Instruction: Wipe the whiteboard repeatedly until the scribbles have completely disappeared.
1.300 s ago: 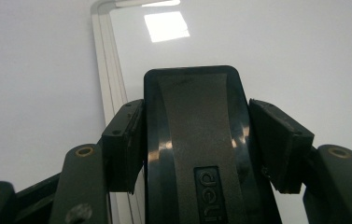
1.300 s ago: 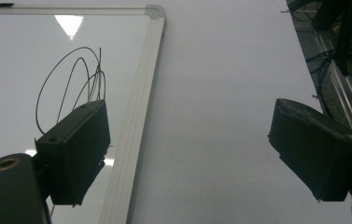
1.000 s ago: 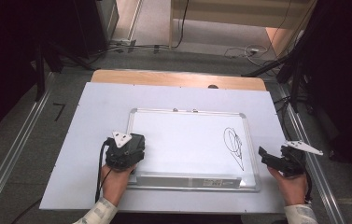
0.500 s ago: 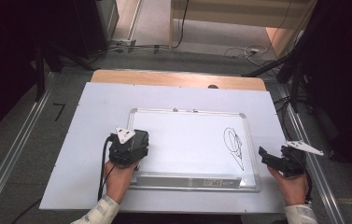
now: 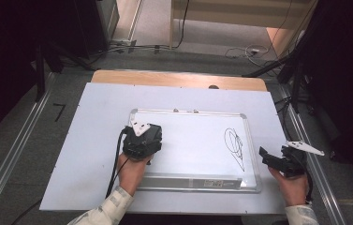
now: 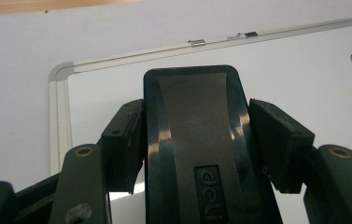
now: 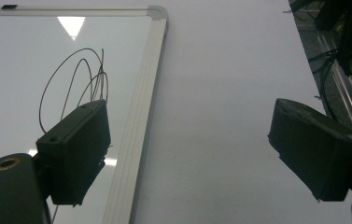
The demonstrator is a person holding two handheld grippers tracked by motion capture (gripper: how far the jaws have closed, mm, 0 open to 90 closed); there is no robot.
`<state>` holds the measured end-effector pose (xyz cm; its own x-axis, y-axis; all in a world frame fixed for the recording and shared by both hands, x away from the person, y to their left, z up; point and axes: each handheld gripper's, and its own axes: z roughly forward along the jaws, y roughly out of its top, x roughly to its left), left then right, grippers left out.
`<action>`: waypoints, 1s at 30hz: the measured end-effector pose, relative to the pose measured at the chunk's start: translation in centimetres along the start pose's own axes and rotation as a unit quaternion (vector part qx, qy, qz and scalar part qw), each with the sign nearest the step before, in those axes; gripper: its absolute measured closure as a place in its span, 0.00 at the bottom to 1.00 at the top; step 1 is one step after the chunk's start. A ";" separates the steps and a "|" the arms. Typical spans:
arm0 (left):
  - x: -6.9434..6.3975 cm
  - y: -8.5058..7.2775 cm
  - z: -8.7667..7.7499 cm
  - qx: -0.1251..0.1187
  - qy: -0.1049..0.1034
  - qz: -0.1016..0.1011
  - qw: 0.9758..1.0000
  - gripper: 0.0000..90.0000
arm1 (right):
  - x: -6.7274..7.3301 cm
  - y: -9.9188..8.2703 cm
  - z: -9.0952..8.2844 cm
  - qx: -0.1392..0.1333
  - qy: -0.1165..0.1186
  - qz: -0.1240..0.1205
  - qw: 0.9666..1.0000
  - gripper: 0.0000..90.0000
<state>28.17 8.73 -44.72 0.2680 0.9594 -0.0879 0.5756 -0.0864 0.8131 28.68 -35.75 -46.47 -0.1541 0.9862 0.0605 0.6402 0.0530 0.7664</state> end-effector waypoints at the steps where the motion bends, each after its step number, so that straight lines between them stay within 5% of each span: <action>1: 0.0 0.0 0.0 0.000 0.000 0.000 1.000 0.43 | 0.0 0.0 0.0 0.000 -0.001 0.000 1.000 0.13; 16: -3.7 0.8 2.4 0.015 -0.036 0.034 0.999 0.43 | 0.0 0.0 0.0 0.000 0.001 0.000 1.000 0.13; 30: -6.1 1.1 4.0 0.021 -0.055 0.040 0.997 0.43 | 0.0 0.0 0.0 -0.001 0.003 0.000 1.000 0.13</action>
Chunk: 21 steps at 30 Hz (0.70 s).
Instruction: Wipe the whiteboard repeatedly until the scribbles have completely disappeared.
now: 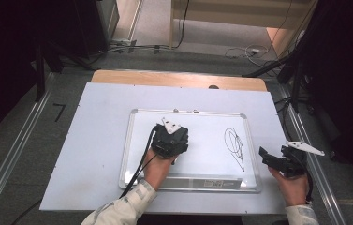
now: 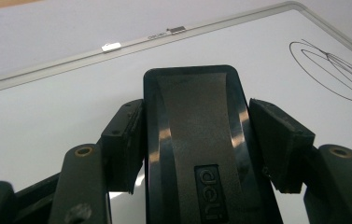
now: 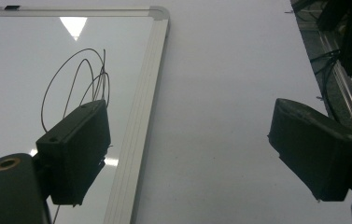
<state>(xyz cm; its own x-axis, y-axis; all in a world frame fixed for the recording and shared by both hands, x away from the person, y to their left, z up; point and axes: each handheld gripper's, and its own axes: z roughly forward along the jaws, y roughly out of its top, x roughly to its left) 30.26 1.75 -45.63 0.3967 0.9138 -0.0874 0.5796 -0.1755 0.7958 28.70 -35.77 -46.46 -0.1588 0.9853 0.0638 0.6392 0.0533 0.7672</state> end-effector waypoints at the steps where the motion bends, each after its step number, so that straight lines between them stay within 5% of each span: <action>1: -0.2 0.1 0.1 0.002 -0.001 0.002 1.000 0.43 | 0.0 0.0 0.0 0.000 0.000 0.000 1.000 0.13; 21: -2.3 1.0 1.8 0.007 -0.014 0.007 1.000 0.43 | -0.1 0.0 0.0 -0.001 0.001 0.001 1.000 0.13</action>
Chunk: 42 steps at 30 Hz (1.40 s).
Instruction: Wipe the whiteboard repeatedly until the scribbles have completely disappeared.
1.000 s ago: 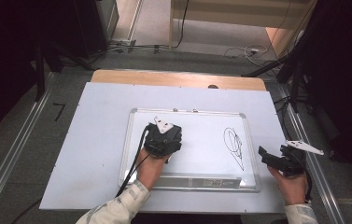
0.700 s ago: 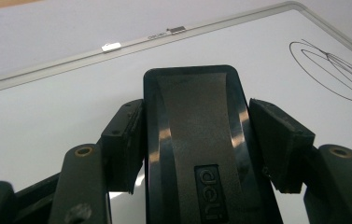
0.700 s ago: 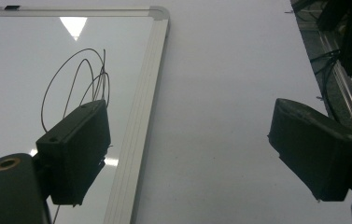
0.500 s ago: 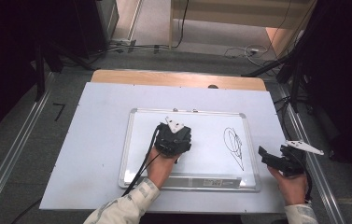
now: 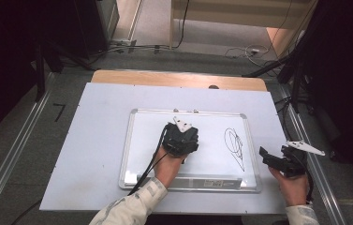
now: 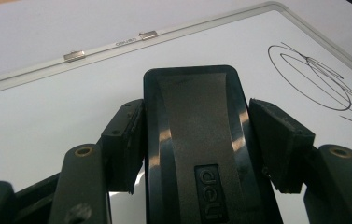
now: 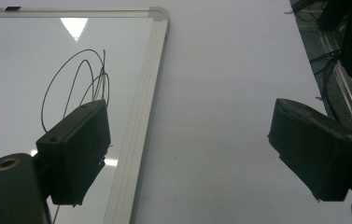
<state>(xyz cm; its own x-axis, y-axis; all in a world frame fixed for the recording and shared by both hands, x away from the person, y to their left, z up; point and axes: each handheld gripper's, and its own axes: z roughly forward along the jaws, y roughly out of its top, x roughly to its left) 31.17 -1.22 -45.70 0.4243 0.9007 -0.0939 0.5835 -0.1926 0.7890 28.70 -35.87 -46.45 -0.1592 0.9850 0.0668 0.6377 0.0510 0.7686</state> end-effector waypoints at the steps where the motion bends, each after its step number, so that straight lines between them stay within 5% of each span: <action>1: -0.1 0.1 0.1 0.000 -0.001 0.001 1.000 0.43 | 0.0 0.0 0.0 0.000 0.000 0.000 1.000 0.13; 42: -5.6 1.8 4.2 0.001 -0.032 0.033 0.999 0.43 | -0.2 0.0 0.0 -0.001 0.005 0.001 1.000 0.13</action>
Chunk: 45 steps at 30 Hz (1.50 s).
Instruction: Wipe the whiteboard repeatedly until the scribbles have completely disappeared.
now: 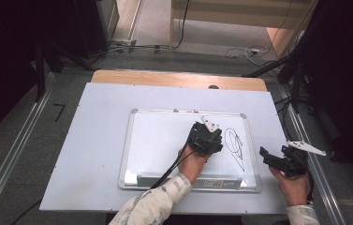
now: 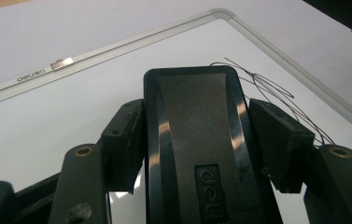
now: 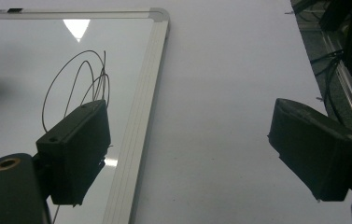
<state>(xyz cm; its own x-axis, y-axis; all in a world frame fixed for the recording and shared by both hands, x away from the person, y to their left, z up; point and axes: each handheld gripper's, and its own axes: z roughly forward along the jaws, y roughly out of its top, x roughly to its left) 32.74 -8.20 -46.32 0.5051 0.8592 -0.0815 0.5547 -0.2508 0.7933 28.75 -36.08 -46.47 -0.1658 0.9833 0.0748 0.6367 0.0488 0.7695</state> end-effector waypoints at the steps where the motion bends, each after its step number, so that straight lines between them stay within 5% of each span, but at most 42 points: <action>1: -0.1 0.0 0.1 0.001 0.000 0.001 1.000 0.43 | 0.0 0.0 0.0 0.000 0.000 0.000 1.000 0.13; 45: -2.1 0.6 3.6 0.032 -0.003 0.004 0.999 0.43 | -0.1 0.0 0.1 0.001 0.002 -0.001 1.000 0.13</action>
<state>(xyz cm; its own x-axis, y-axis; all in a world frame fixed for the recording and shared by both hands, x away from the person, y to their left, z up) 34.39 -11.79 -47.82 0.5132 0.8546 -0.0787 0.5917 -0.2859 0.7538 28.82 -36.13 -46.50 -0.1707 0.9824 0.0759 0.6382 0.0515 0.7682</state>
